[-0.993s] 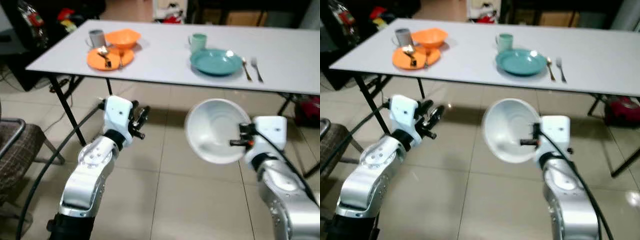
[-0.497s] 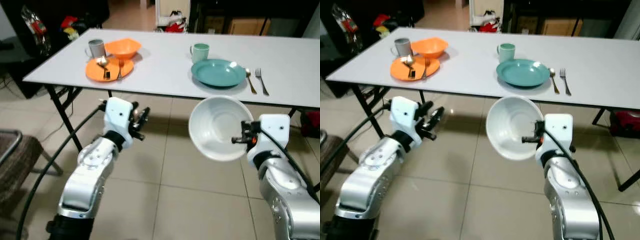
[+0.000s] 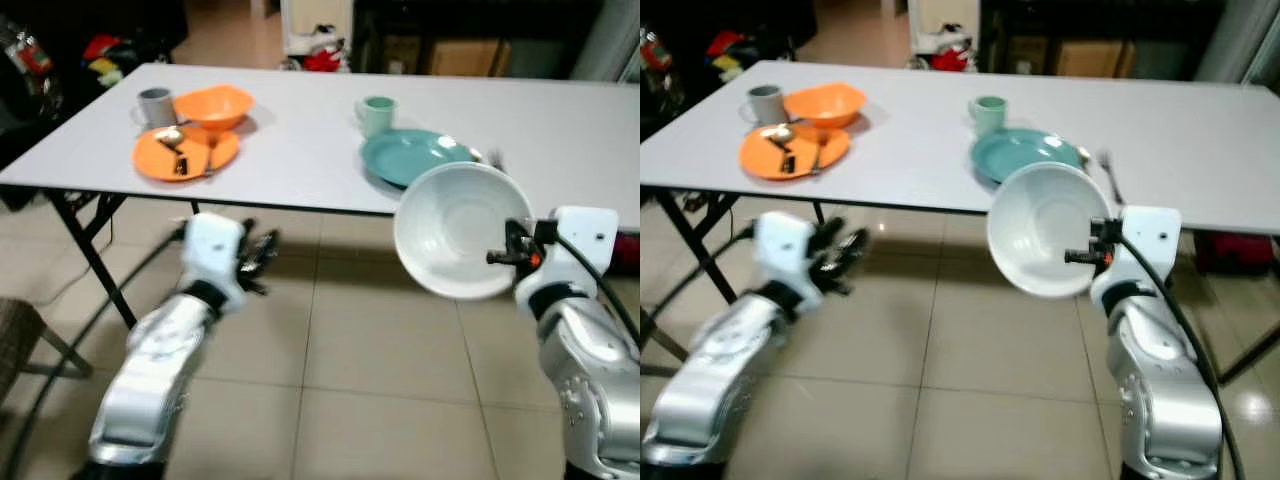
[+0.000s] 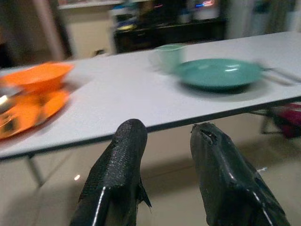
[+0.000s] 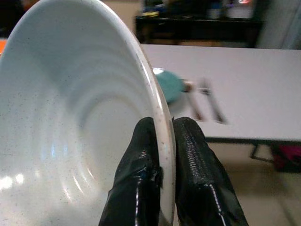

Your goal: Setting the table

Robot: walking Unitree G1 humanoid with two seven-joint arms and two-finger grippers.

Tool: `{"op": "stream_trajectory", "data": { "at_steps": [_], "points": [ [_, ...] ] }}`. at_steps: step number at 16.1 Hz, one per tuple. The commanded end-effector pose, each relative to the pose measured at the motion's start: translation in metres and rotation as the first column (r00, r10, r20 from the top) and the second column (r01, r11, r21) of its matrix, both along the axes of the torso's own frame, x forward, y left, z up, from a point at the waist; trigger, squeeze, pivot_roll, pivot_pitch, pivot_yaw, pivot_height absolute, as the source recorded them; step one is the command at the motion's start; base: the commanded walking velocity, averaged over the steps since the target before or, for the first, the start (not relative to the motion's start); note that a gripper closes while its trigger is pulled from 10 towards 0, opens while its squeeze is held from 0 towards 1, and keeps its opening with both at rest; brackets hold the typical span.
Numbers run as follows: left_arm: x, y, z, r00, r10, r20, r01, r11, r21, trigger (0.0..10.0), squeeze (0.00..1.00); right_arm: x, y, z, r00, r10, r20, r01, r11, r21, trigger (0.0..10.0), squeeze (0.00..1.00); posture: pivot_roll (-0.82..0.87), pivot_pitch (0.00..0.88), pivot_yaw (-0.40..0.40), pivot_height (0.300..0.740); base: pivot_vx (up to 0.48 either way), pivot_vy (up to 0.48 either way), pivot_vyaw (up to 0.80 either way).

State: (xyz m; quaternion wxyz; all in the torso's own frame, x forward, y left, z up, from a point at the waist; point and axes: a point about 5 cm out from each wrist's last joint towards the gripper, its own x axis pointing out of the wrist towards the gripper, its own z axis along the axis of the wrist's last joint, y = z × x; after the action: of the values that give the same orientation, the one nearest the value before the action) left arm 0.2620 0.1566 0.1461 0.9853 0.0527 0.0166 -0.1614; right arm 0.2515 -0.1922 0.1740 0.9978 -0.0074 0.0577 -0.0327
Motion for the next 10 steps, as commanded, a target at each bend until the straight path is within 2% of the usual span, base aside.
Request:
{"op": "stream_trajectory", "data": {
  "at_steps": [1, 3, 6, 7, 10],
  "points": [
    [0.0001, 0.0044, 0.0018, 1.0, 0.011, 0.014, -0.011, 1.0, -0.002, 10.0, 0.0, 0.0041, 0.0028, 0.0086, 0.998, 0.041, 0.049, -0.04, 0.999, -0.008, 10.0, 0.0, 0.03, 0.0, -0.01, 0.74, 0.311, 0.0, 0.0],
    [-0.0008, 0.0082, 0.0006, 1.0, 0.021, 0.014, -0.021, 1.0, 0.009, 10.0, 0.0, 0.0061, -0.0002, 0.0085, 0.998, 0.039, 0.055, -0.039, 0.999, -0.012, 10.0, 0.0, 0.03, 0.0, -0.013, 0.74, 0.309, 0.0, 0.0],
    [-0.0004, 0.0082, 0.0023, 1.0, 0.019, 0.024, -0.019, 1.0, 0.019, 10.0, 0.0, 0.0053, 0.0008, 0.005, 0.997, 0.047, 0.056, -0.051, 0.996, 0.076, 10.0, 0.0, 0.04, 0.0, -0.016, 0.74, 0.309, 0.0, 0.0],
    [0.0001, 0.0079, 0.0028, 1.0, 0.018, 0.026, -0.018, 1.0, 0.02, 10.0, 0.0, 0.0051, 0.0013, 0.0043, 0.997, 0.048, 0.053, -0.053, 0.995, 0.08, 10.0, 0.0, 0.04, 0.0, -0.016, 0.74, 0.311, 0.0, 0.0],
    [0.0027, 0.0044, 0.005, 0.999, 0.006, 0.034, -0.006, 1.0, 0.021, 10.0, 0.0, 0.0045, 0.0026, 0.0026, 0.998, 0.048, 0.047, -0.053, 0.993, 0.101, 10.0, 0.0, 0.03, 0.0, -0.007, 0.74, 0.31, 0.0, -0.69]
  ]
}}
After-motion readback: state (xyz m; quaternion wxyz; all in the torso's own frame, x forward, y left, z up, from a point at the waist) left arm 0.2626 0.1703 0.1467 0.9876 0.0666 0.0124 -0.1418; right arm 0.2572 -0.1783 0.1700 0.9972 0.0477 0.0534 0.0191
